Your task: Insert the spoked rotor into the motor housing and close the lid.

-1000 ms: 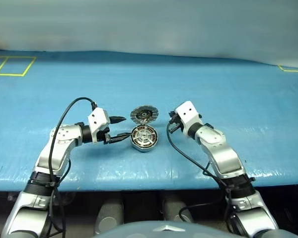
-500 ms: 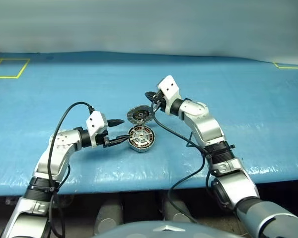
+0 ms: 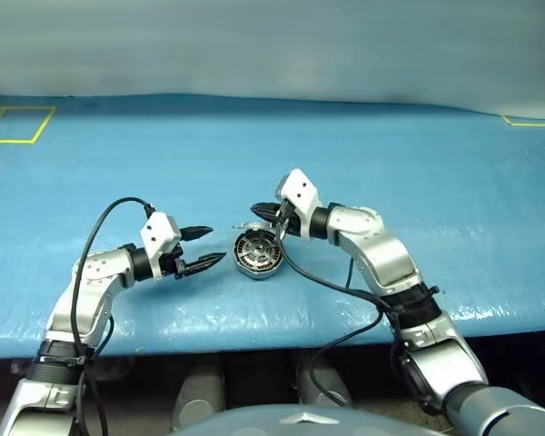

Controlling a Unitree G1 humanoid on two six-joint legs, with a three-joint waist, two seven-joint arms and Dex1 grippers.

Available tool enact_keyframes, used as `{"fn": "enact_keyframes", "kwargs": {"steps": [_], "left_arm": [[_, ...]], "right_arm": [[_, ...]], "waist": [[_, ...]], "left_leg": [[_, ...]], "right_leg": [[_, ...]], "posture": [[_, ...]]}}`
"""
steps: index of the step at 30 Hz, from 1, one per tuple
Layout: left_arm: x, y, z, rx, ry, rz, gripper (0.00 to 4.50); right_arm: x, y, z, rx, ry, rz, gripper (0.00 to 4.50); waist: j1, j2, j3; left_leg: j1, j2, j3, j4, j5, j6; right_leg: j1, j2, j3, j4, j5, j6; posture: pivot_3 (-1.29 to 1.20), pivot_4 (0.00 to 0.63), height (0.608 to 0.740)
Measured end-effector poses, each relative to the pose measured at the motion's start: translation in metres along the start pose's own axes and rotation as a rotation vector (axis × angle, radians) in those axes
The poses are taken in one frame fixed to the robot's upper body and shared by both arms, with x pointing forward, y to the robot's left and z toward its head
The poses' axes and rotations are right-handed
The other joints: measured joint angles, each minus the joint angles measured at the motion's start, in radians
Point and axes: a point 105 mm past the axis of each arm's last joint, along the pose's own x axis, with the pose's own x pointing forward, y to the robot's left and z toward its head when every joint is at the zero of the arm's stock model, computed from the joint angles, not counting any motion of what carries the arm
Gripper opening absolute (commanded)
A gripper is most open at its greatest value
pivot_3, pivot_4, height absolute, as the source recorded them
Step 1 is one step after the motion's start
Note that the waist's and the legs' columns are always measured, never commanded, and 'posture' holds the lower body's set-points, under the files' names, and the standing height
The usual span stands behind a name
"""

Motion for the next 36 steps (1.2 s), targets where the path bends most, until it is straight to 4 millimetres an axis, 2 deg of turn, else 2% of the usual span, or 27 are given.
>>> {"fn": "enact_keyframes", "kwargs": {"steps": [10, 12, 26, 29, 36], "left_arm": [[0.001, 0.000, -0.001, -0.002, 0.000, 0.012, 3.29], [0.002, 0.000, 0.000, 0.000, -0.003, 0.008, 3.29], [0.008, -0.006, -0.001, -0.003, -0.006, -0.018, 3.29], [0.010, -0.007, 0.000, 0.001, -0.010, -0.023, 3.29], [0.011, -0.006, 0.000, 0.008, -0.009, -0.022, 3.29]], "right_arm": [[0.004, 0.032, -0.027, 0.180, -0.004, -0.048, 0.02], [0.006, 0.035, -0.028, 0.205, -0.018, -0.053, 0.02], [0.005, 0.035, -0.034, 0.187, -0.060, -0.087, 0.02], [0.004, 0.036, -0.034, 0.185, -0.065, -0.081, 0.56], [-0.005, 0.041, -0.033, 0.183, -0.074, -0.036, 2.82]], "waist": [[0.000, 0.000, 0.000], [0.000, 0.000, 0.000], [0.000, -0.001, -0.001], [0.001, -0.001, -0.001], [0.002, -0.001, -0.001]], "left_leg": [[0.000, 0.000, 0.000, 0.000, 0.000, 0.000], [0.000, 0.000, 0.001, 0.000, 0.000, 0.000], [0.001, 0.001, 0.001, 0.000, 0.000, 0.000], [0.001, 0.001, 0.001, 0.000, 0.000, 0.000], [0.001, 0.001, 0.001, 0.000, 0.000, 0.000]], "right_leg": [[0.000, 0.000, 0.000, 0.000, 0.000, 0.000], [0.000, 0.000, 0.000, 0.000, 0.000, 0.000], [0.001, 0.000, 0.000, 0.000, 0.000, 0.000], [0.001, 0.000, 0.000, 0.000, 0.000, 0.000], [0.001, 0.000, 0.000, 0.000, -0.001, 0.000]], "posture": [[0.00, 0.150, 0.740], [0.00, 0.150, 0.740], [0.00, 0.150, 0.740], [0.00, 0.150, 0.740], [0.00, 0.150, 0.740]]}}
